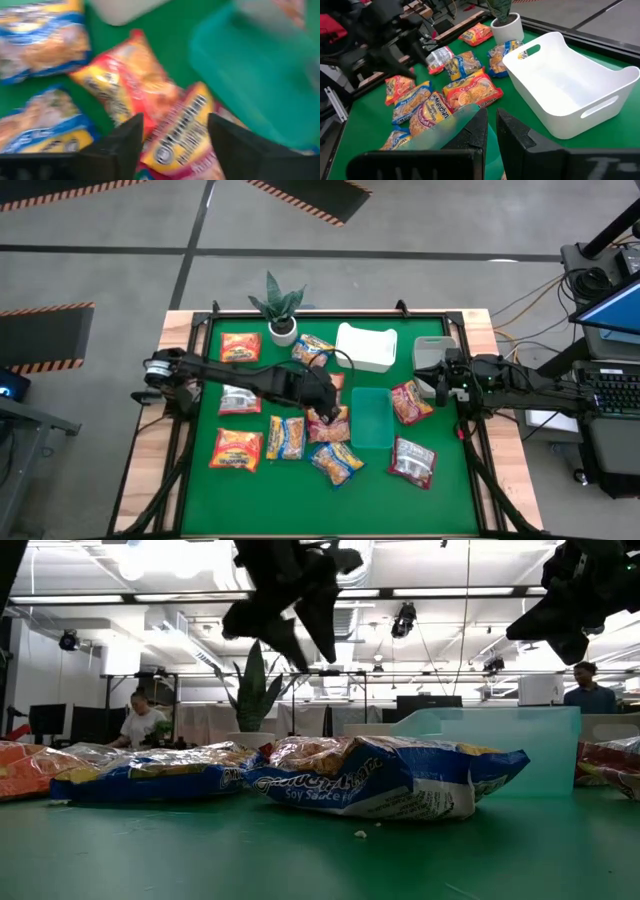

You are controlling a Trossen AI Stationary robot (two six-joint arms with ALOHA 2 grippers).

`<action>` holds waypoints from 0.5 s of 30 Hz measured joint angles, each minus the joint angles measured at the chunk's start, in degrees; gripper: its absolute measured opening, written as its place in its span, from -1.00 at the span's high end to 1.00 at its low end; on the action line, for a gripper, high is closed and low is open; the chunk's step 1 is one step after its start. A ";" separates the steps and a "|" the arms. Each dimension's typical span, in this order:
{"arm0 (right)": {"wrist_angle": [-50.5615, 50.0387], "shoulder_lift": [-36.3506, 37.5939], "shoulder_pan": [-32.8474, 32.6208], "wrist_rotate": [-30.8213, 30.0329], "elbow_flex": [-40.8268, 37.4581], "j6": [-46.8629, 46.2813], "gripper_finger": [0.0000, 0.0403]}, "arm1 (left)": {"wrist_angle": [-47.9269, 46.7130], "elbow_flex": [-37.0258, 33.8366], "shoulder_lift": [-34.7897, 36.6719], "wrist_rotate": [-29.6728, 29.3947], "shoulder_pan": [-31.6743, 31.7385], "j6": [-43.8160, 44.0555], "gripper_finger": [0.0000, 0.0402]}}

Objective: Sort Maruchan noodles
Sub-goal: Put the orange noodle pack into the green bin

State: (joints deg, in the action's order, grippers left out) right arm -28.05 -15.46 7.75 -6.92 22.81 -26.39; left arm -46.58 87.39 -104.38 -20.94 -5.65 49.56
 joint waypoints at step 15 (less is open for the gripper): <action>0.02 0.00 0.02 2.45 0.00 -0.04 0.86 | 15.09 -14.21 0.61 -0.69 6.25 4.15 -0.45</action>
State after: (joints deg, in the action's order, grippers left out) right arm -28.03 -15.46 7.77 -4.47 22.81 -26.44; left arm -31.48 73.17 -103.77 -21.63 0.60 53.71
